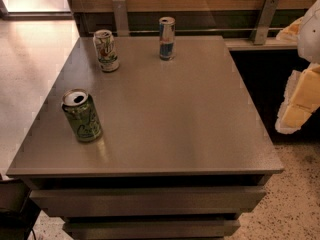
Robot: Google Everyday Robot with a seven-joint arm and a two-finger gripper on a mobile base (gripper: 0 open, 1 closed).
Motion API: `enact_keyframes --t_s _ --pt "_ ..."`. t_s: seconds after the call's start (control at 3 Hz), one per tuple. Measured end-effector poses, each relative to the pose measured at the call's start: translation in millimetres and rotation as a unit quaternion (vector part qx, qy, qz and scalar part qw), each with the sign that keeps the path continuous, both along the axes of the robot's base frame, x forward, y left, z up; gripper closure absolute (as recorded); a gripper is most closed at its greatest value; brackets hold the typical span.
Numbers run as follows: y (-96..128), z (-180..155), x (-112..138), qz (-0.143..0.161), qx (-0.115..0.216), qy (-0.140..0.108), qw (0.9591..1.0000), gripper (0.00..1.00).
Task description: Knock redbull can over
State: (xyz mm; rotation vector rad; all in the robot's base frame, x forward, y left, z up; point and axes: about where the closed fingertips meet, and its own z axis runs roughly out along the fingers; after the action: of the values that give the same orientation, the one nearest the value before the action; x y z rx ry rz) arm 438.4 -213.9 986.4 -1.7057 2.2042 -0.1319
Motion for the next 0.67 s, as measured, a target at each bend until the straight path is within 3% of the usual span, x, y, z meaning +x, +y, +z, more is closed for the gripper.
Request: enact_keyframes --t_s 0.33,0.67 --pt "0 0 0 0.0 0.0 0.0 1.0 0.0" --pt "-8 5 11 -0.007 0.011 -0.019 0.9997 0.0"
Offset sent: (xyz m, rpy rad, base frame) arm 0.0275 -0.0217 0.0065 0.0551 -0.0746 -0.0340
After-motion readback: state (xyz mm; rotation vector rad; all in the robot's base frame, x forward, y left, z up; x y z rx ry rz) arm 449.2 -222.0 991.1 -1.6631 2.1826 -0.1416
